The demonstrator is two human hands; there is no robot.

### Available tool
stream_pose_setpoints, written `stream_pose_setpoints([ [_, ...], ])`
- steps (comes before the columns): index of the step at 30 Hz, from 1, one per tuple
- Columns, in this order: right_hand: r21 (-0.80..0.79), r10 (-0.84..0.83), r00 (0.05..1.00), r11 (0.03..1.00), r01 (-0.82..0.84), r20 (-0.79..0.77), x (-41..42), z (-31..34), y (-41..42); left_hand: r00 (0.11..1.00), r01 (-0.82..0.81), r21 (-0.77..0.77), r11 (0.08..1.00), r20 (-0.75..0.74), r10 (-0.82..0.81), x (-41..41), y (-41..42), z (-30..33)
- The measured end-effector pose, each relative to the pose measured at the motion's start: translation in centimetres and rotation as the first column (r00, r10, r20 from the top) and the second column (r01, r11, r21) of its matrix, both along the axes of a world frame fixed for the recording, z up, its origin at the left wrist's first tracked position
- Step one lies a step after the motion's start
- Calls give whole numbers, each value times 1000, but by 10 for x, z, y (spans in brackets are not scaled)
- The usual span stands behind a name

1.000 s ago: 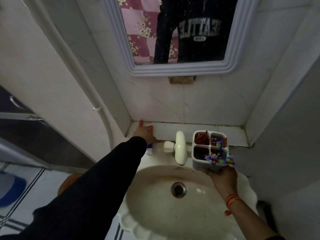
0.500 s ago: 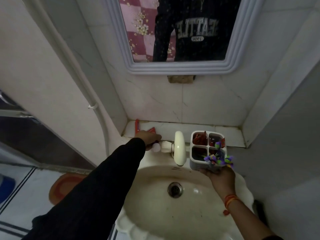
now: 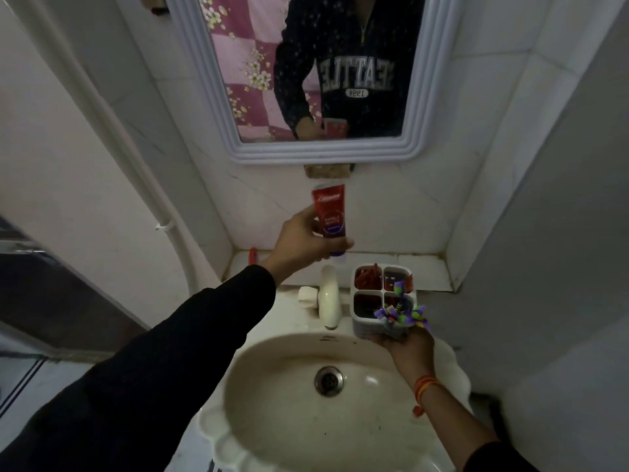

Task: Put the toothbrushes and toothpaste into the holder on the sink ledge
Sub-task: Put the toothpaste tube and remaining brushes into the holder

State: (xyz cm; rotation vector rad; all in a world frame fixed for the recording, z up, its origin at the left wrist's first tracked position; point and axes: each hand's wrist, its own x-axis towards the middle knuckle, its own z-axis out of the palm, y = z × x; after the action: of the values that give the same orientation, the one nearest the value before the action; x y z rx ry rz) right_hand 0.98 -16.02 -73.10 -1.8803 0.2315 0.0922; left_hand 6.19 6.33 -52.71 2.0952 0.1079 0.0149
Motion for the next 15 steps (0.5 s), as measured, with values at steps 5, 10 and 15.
stream_pose_setpoints([
  [5, 12, 54, 999, 998, -54, 2, -4, 8, 1, 978, 183, -2, 983, -96, -183, -11, -33, 21],
  [10, 26, 33, 996, 999, -35, 85, 4, -12, -1, 963, 270, 317, 909, -107, -249, -16, -44, 29],
  [15, 5, 39, 996, 999, -40, 77, 6, -19, -2, 935, 350, 577, 738, -172, -309, -23, -56, 31],
])
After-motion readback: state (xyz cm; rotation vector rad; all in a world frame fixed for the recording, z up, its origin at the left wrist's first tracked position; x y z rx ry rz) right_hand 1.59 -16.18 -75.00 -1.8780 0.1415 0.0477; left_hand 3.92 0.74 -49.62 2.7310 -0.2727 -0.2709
